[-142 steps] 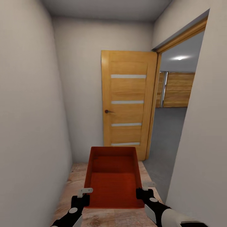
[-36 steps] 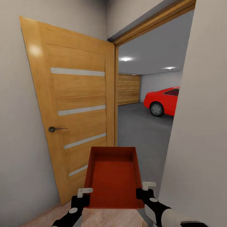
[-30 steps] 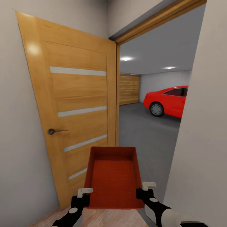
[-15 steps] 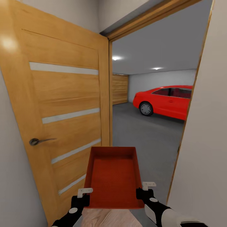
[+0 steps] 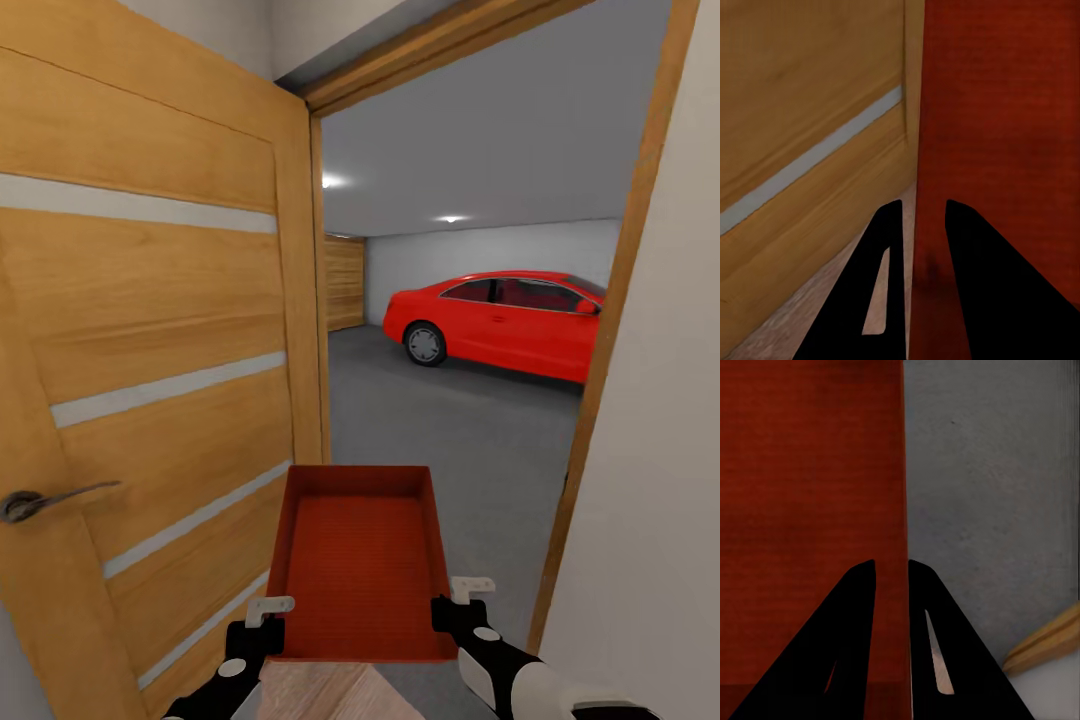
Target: Move the two storage containers from the living room to the garage. In the garage, place one container on the floor and stack the other container on top of it (either order is fine).
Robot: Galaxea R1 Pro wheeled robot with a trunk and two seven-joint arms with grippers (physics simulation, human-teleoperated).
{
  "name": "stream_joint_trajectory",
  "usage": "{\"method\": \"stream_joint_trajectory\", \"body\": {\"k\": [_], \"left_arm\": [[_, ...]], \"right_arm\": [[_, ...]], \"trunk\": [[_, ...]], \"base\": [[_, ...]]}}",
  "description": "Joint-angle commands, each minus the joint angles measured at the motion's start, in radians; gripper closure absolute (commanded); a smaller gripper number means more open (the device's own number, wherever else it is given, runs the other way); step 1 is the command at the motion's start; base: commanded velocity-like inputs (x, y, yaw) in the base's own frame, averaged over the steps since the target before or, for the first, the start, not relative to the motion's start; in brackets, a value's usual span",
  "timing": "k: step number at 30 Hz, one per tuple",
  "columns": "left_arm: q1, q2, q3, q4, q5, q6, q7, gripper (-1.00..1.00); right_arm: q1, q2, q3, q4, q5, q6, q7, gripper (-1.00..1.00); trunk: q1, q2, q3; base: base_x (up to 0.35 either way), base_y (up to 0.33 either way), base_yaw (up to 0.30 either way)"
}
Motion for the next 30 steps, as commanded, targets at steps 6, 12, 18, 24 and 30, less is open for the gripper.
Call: {"method": "stream_joint_trajectory", "body": {"k": [6, 12, 18, 24, 30], "left_arm": [[-0.001, 0.000, 0.017, -0.003, -0.004, -0.053, 0.010, 1.00], [-0.001, 0.000, 0.017, -0.003, -0.004, -0.053, 0.010, 1.00], [-0.001, 0.000, 0.017, -0.003, -0.004, -0.053, 0.010, 1.00], [-0.001, 0.000, 0.017, -0.003, -0.004, -0.053, 0.010, 1.00], [-0.001, 0.000, 0.017, -0.003, -0.004, -0.053, 0.010, 1.00]], "right_arm": [[0.000, 0.000, -0.027, 0.004, -0.022, -0.006, -0.010, 1.00], [0.000, 0.000, -0.027, 0.004, -0.022, -0.006, -0.010, 1.00], [-0.001, 0.000, -0.027, 0.004, -0.022, -0.006, -0.010, 1.00], [-0.001, 0.000, -0.027, 0.004, -0.022, -0.006, -0.010, 1.00], [-0.001, 0.000, -0.027, 0.004, -0.022, -0.006, -0.010, 1.00]], "trunk": [[0.001, -0.001, -0.002], [0.001, -0.001, -0.002], [0.001, -0.001, -0.002], [0.001, -0.001, -0.002], [0.001, -0.001, -0.002]], "base": [[0.280, 0.216, -0.277], [0.281, 0.216, -0.277], [0.281, 0.216, -0.277], [0.281, 0.216, -0.277], [0.281, 0.216, -0.277]]}}
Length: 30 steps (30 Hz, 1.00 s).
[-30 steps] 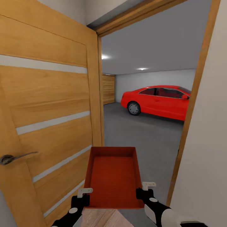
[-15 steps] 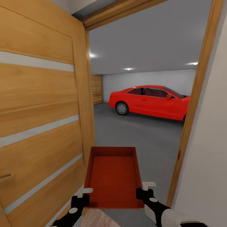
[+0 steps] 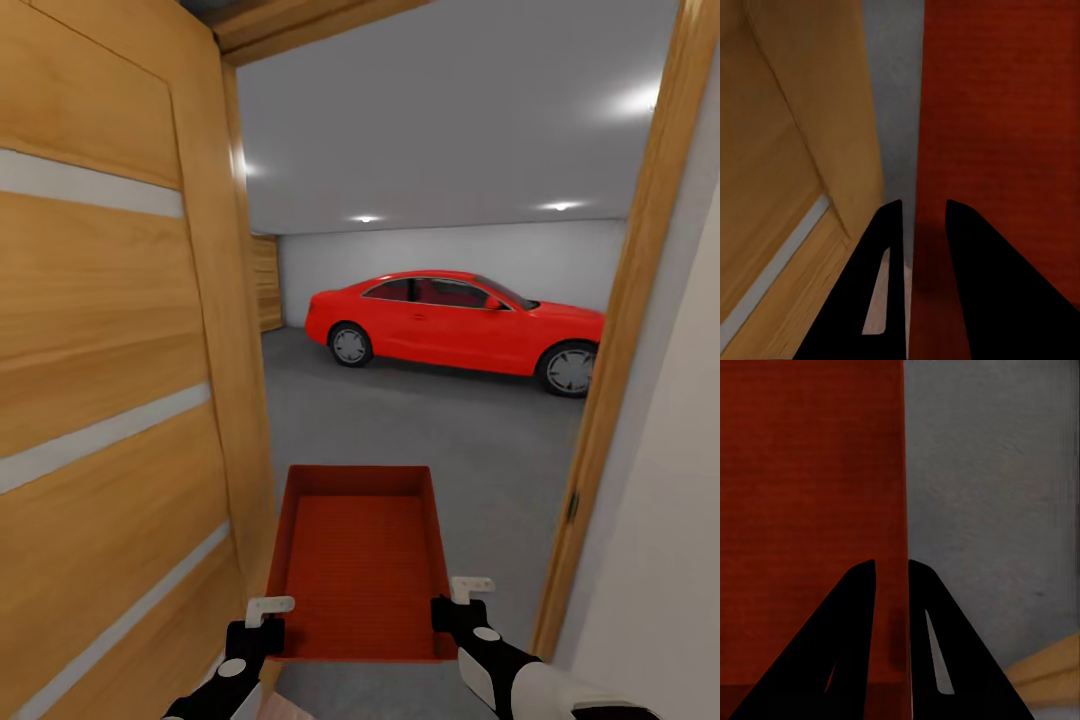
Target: Move the two storage containers from the living room to the garage. In the garage, place one container on the floor and stack the other container on top of it (either order is fine).
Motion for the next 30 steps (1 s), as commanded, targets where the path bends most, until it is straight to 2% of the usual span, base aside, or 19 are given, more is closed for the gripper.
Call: {"method": "stream_joint_trajectory", "body": {"k": [1, 30], "left_arm": [[-0.001, 0.000, 0.017, -0.003, -0.004, -0.053, 0.010, 1.00], [-0.001, 0.000, 0.014, -0.003, -0.006, -0.054, 0.011, 1.00]], "right_arm": [[-0.001, 0.000, -0.027, 0.004, -0.022, -0.006, -0.010, 1.00], [0.000, 0.000, -0.027, 0.004, -0.022, -0.006, -0.010, 1.00]], "trunk": [[0.001, -0.001, -0.002], [0.001, -0.001, -0.002]], "base": [[0.281, 0.216, -0.277], [0.282, 0.214, -0.277]]}}
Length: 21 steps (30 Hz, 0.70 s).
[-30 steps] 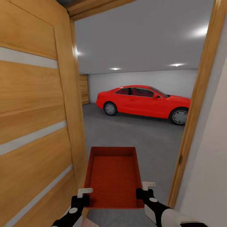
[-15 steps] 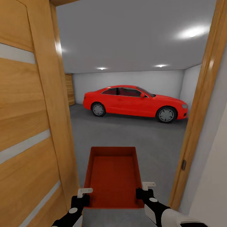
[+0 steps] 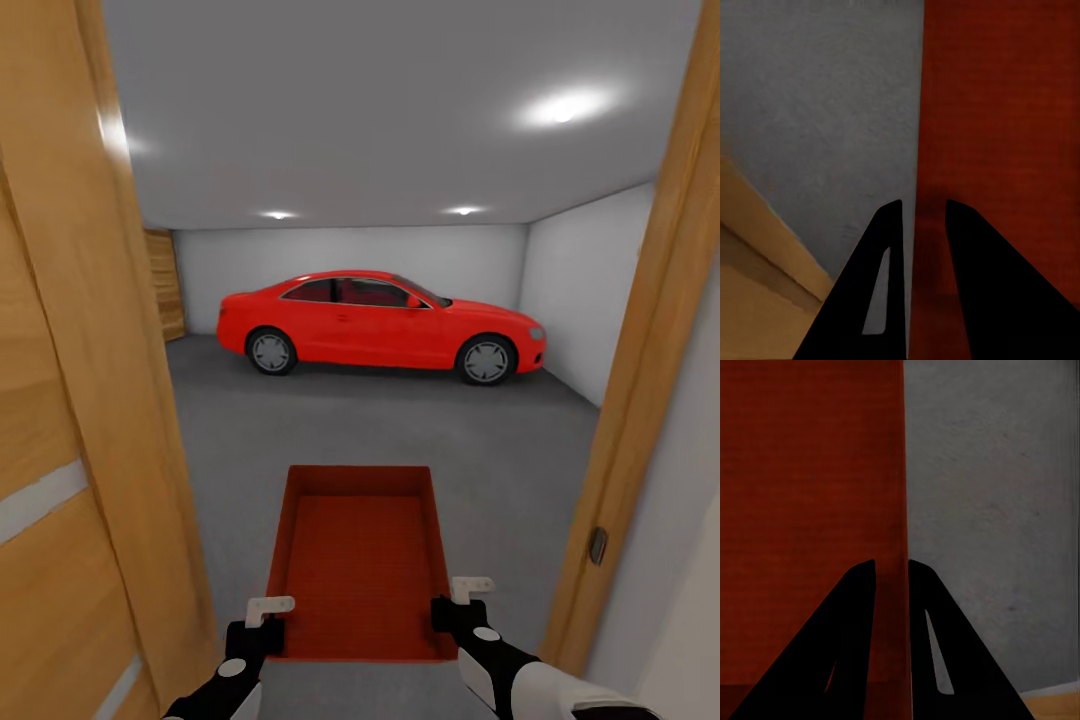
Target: Move the two storage containers from the living room to the garage. In the garage, place one container on the floor and stack the other container on top of it (either order is fine).
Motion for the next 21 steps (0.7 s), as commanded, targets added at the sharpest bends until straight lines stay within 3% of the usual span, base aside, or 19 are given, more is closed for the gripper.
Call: {"method": "stream_joint_trajectory", "body": {"k": [1, 5, 21], "left_arm": [[-0.001, 0.000, 0.013, -0.002, -0.004, -0.055, 0.011, 1.00], [-0.001, 0.000, 0.013, -0.002, -0.005, -0.056, 0.012, 1.00], [-0.001, 0.000, 0.013, -0.002, -0.006, -0.058, 0.012, 1.00]], "right_arm": [[-0.001, 0.000, -0.027, 0.004, -0.022, -0.006, -0.010, 1.00], [-0.001, 0.000, -0.027, 0.004, -0.022, -0.006, -0.010, 1.00], [-0.001, -0.001, -0.027, 0.004, -0.022, -0.006, -0.010, 1.00]], "trunk": [[0.001, -0.001, -0.002], [0.001, -0.001, -0.002], [0.001, -0.001, -0.002]], "base": [[0.290, 0.178, -0.276], [0.211, 0.112, -0.277], [0.005, 0.003, -0.248]]}}
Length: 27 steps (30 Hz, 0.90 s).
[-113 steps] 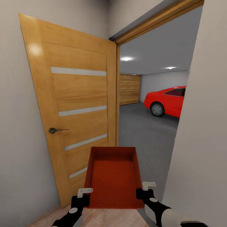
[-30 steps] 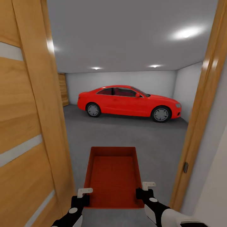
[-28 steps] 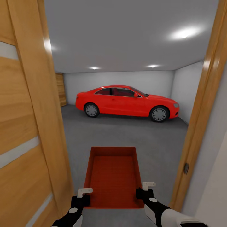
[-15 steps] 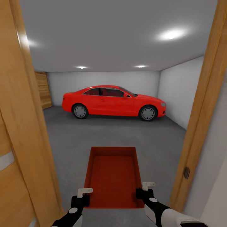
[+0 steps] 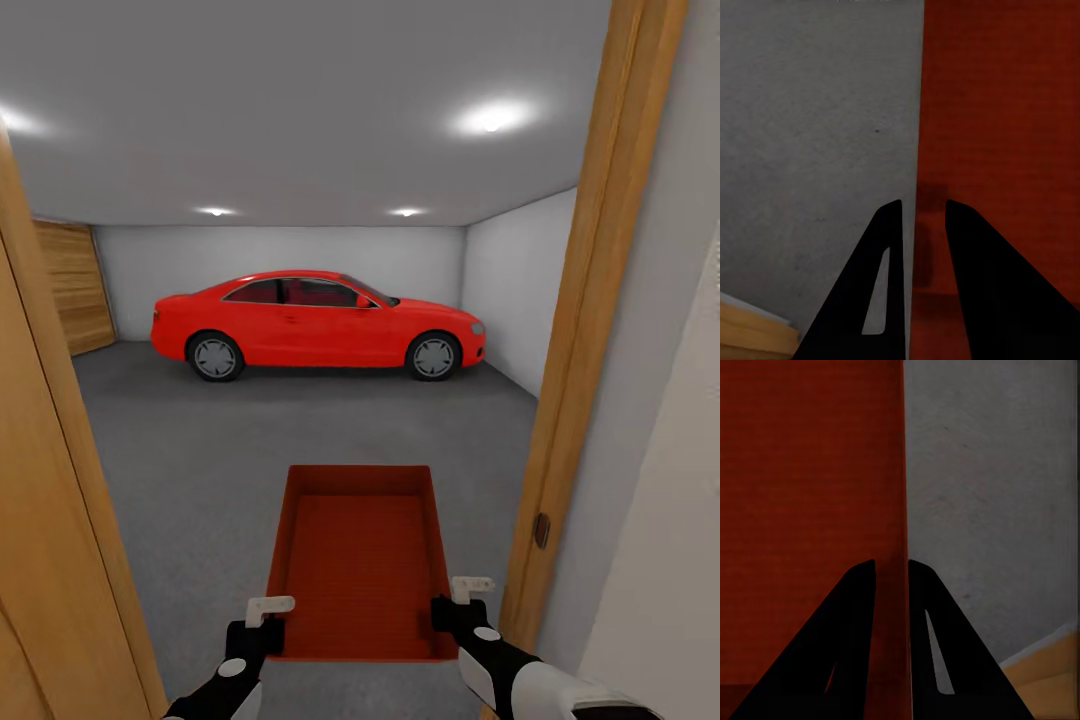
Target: Move the two storage containers from the living room to the garage. In the garage, place one container on the floor and stack the other container on top of it (either order is fine).
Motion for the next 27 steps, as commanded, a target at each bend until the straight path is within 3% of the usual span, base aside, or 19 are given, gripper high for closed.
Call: {"method": "stream_joint_trajectory", "body": {"k": [1, 8, 9, 18, 27], "left_arm": [[-0.001, 0.000, 0.012, -0.003, -0.003, -0.057, 0.012, 1.00], [-0.001, 0.000, 0.012, -0.003, -0.003, -0.057, 0.012, 1.00], [-0.001, 0.000, -0.002, -0.004, -0.002, -0.008, 0.012, 1.00], [0.000, 0.003, -0.034, 0.000, 0.036, -0.043, 0.007, 1.00], [0.000, 0.003, -0.120, -0.002, 0.113, -0.044, 0.023, 1.00]], "right_arm": [[-0.001, 0.000, -0.026, 0.004, -0.021, -0.006, -0.014, 1.00], [0.000, 0.001, -0.026, 0.004, -0.021, -0.006, -0.014, 1.00], [0.000, 0.000, -0.005, 0.004, -0.007, -0.006, -0.011, 1.00], [-0.001, -0.006, -0.106, 0.004, 0.113, -0.036, -0.003, 1.00], [-0.001, -0.011, -0.204, 0.004, 0.205, -0.046, 0.011, 1.00]], "trunk": [[0.000, -0.001, -0.002], [0.000, -0.001, -0.002], [0.000, -0.001, -0.002], [0.000, -0.001, -0.002], [0.000, -0.001, -0.002]], "base": [[0.000, 0.000, -0.024], [0.000, 0.000, -0.008], [0.000, 0.000, 0.000], [0.000, 0.000, 0.000], [0.000, 0.000, 0.000]]}}
